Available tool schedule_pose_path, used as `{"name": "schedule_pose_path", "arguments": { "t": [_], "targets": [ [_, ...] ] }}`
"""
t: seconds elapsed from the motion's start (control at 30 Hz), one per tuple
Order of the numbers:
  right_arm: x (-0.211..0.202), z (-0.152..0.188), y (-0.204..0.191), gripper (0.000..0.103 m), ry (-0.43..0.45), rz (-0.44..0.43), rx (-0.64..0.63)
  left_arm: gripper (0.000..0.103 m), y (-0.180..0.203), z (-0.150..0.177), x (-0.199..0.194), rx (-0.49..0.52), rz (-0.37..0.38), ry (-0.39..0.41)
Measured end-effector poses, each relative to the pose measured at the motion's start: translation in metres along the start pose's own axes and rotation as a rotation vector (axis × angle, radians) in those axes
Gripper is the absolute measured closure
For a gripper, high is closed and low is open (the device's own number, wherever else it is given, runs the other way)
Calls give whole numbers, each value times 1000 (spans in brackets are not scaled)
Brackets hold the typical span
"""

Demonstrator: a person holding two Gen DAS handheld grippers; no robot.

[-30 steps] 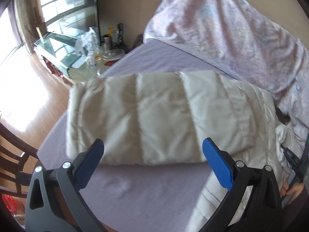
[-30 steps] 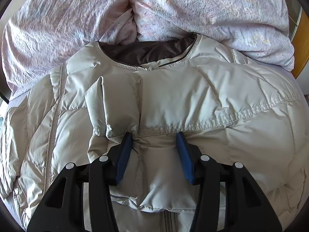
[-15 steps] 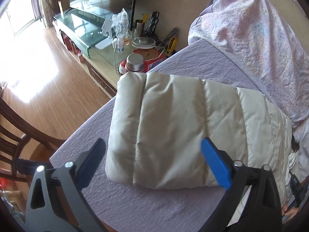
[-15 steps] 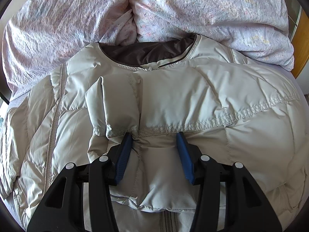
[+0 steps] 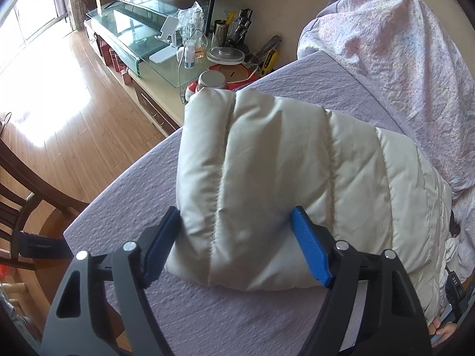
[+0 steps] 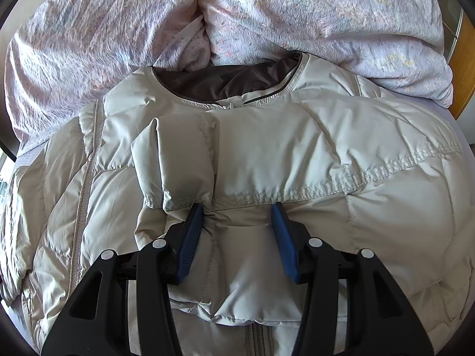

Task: Fold large clothes
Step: 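Reach the left tool to the other sleeve cuff and close on it, then fold the held sleeve across the jacket front and open the left tool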

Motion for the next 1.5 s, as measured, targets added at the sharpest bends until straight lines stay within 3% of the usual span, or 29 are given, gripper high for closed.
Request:
{"name": "schedule_pose_path", "arguments": {
  "t": [0.33,0.53,0.8,0.97,1.2,1.5],
  "targets": [
    [0,-1,0,52,3,-12,11,29,-13,0,-2,-47,52,-2],
    [-1,-1,0,52,5,-13,11,29,-10,1,-1,-41,13,3],
    [-1,0,0,52,5,-14,12,71,-8,2,-3,-58,26,8],
    [-1,0,-1,52,2,-16,11,89,2,2,-10,-37,17,27],
    [-1,-1,0,52,-8,-24,10,93,23,-4,-26,-5,11,62],
    [2,-11,4,52,-39,-51,5,93,94,-13,-68,116,100,132]
  ]
}}
Point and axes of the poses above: each gripper's, at about its wrist camera, not at the fingertips, and x roughly the way its jaws point, y to its right, z to its underside, the point moved 4 cm from there along x, roughly the way its jaws point, and after that the axes turned 8 degrees about -y, right-handed, at the moved point
